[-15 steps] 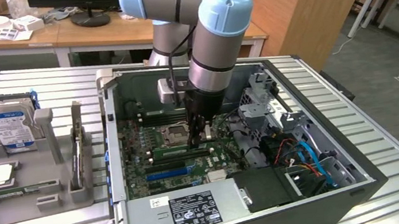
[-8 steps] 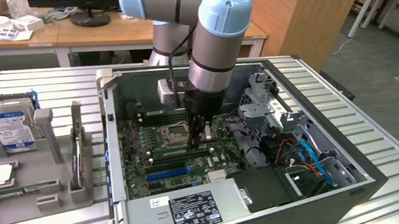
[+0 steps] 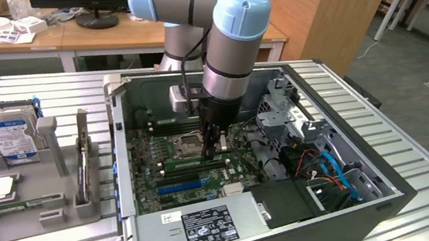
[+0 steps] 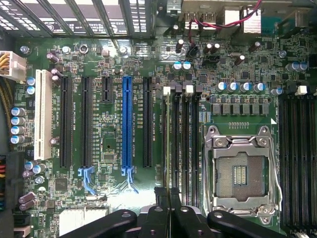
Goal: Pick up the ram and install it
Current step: 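Insert the ram into the slot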
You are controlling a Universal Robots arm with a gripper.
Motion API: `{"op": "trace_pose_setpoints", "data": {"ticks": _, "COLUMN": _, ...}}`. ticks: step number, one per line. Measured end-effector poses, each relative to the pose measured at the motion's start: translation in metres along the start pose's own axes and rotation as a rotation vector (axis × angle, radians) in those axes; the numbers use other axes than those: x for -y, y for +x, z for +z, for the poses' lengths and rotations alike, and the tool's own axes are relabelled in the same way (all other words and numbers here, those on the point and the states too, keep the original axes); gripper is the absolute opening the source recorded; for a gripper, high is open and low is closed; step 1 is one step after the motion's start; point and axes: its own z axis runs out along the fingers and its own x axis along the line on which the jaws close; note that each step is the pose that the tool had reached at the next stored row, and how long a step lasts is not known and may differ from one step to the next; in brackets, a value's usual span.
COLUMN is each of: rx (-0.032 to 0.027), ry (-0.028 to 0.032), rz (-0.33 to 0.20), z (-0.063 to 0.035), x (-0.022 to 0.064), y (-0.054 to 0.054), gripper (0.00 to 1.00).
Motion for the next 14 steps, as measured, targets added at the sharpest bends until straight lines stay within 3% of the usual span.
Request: {"op": "trace_pose_setpoints", "data": {"ticks": 14, "rx": -0.0003, "ry": -0.0001, "rz": 0.0, "z": 0.0005, "x": -0.0001, "y": -0.0008, "gripper": 0.12}}
